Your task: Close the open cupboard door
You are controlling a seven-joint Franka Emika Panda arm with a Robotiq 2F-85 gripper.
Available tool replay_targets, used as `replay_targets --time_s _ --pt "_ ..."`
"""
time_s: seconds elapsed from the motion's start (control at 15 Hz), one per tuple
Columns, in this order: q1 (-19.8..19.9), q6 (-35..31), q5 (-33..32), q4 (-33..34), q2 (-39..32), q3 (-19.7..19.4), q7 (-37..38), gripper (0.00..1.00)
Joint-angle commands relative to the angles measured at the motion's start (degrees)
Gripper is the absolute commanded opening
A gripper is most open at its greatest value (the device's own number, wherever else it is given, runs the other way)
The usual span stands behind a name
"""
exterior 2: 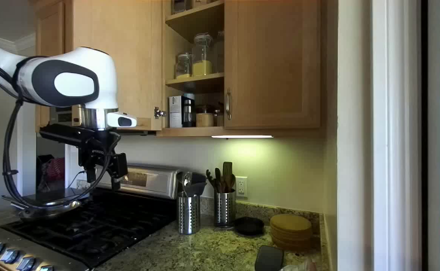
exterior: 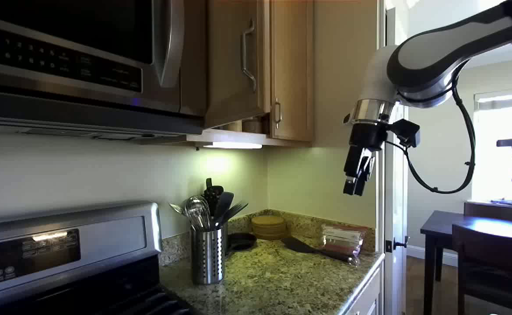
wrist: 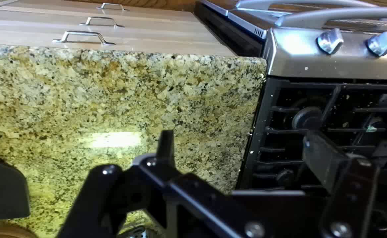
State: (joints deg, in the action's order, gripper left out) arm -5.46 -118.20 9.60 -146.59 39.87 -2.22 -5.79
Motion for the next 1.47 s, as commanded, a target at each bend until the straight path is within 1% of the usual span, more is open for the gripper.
replay_targets --time_s 0.0,0.67,0.73,0.93,1.2,1.4 --pt "0.39 0.13 0.23 0.09 -0.03 0.29 -0.21 1.00" --pt "0.40 0.13 0.23 0.09 -0.03 0.29 -0.21 1.00" --pt "-0.06 -0.18 0.71 0.72 -0.25 0.50 -0.19 1.00" --pt "-0.89 -1.01 1.76 3.44 -1.29 1.93 1.09 1.00" --pt "-1.40 -2.94 2.44 9.54 -2.88 5.12 3.83 1.00" --pt "-2.00 -4.53 3.24 14.90 -4.03 7.85 7.25 1.00"
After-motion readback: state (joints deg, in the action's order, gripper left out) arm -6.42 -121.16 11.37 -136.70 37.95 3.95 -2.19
